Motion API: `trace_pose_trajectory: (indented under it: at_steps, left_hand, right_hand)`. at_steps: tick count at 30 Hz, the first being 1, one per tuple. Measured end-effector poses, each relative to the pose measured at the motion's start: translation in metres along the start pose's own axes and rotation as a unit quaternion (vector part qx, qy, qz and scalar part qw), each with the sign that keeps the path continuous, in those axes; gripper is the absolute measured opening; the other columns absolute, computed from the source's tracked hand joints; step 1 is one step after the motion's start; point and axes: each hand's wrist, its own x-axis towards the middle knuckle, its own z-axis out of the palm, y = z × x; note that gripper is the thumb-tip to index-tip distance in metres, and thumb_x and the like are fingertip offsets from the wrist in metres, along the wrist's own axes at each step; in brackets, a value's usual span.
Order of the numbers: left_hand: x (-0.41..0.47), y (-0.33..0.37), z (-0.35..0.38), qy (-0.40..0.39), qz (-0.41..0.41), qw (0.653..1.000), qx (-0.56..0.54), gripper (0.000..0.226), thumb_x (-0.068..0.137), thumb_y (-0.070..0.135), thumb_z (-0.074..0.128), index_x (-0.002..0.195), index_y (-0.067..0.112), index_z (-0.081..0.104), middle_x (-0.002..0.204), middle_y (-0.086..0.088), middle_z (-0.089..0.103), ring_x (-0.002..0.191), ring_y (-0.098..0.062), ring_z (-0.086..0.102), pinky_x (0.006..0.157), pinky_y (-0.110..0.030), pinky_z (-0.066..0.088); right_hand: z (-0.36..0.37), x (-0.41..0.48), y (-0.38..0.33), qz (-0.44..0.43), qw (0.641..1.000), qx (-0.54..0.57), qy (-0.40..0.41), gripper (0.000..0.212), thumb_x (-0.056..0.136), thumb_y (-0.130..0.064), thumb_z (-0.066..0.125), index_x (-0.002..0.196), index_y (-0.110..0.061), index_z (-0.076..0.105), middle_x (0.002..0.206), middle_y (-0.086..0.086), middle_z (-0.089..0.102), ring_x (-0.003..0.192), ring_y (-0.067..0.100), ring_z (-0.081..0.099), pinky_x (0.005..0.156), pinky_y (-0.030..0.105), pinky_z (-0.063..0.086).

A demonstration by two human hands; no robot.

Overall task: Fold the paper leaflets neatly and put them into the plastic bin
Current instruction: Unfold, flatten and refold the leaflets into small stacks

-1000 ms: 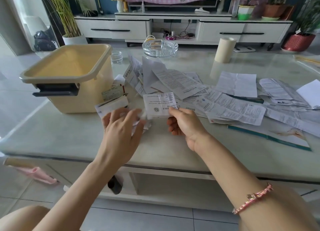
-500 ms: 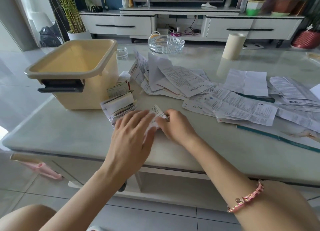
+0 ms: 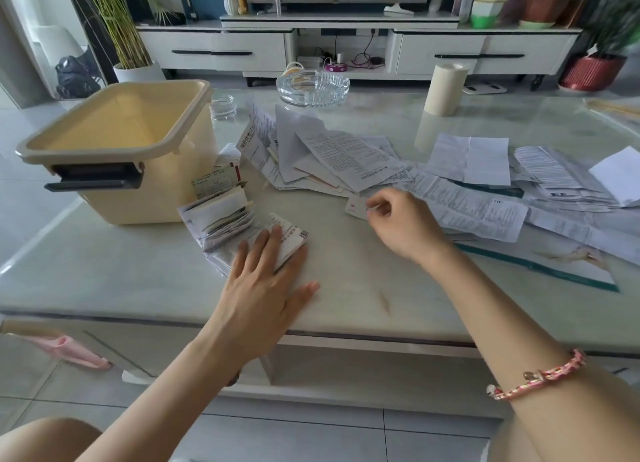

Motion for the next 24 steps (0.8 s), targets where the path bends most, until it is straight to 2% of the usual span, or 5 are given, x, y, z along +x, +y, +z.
trace_pose_trajectory:
  at_steps: [2,5,11,17,24]
  left_hand:
    - [0.001,-0.004,-0.001,0.001,-0.019,1.000,-0.003,0.069,0.096,0.056,0.016,0.130,0.010,0.053,0.136,-0.030,0.044,0.124,-0.047,0.044,0.101,-0.059,0.031]
    - [0.002,-0.005,-0.003,0.011,-0.028,0.999,-0.016,0.070,0.096,0.057,0.014,0.125,0.009,0.055,0.134,-0.031,0.046,0.121,-0.049,0.045,0.098,-0.061,0.033]
    - [0.007,0.015,-0.013,0.130,0.034,0.989,-0.055,0.053,0.094,0.041,0.036,0.124,0.003,0.058,0.140,-0.024,0.043,0.135,-0.038,0.032,0.109,-0.059,0.023]
    - [0.004,0.044,-0.019,0.213,0.117,0.964,-0.106,0.035,0.091,0.024,0.048,0.111,0.000,0.065,0.132,-0.022,0.052,0.133,-0.033,0.037,0.108,-0.057,0.027]
    - [0.010,0.063,-0.022,0.141,0.072,0.955,-0.251,0.039,0.092,0.030,0.044,0.120,0.006,0.057,0.131,-0.008,0.053,0.127,-0.018,0.040,0.105,-0.025,0.029]
  right_hand:
    - [-0.012,-0.004,0.012,-0.018,0.996,-0.086,0.018,0.028,0.092,-0.014,0.049,0.118,-0.011,0.061,0.119,0.012,0.057,0.111,0.027,0.051,0.086,0.025,0.039]
    - [-0.024,-0.010,0.026,-0.008,0.986,-0.167,-0.028,0.034,0.095,-0.021,0.048,0.127,-0.017,0.057,0.134,0.012,0.046,0.127,0.030,0.039,0.103,0.035,0.033]
    - [-0.029,-0.028,0.036,0.007,0.970,-0.210,-0.119,0.042,0.095,-0.036,0.045,0.136,-0.023,0.046,0.132,0.007,0.045,0.128,0.026,0.038,0.103,0.038,0.034]
    - [-0.025,-0.039,0.033,-0.027,0.966,-0.240,-0.090,0.052,0.096,-0.038,0.043,0.141,-0.012,0.035,0.140,0.008,0.042,0.128,0.025,0.040,0.104,0.041,0.034]
    - [-0.026,-0.043,0.029,-0.028,0.989,-0.135,-0.057,0.057,0.095,-0.038,0.048,0.138,-0.002,0.036,0.145,0.009,0.033,0.131,0.025,0.036,0.107,0.037,0.031]
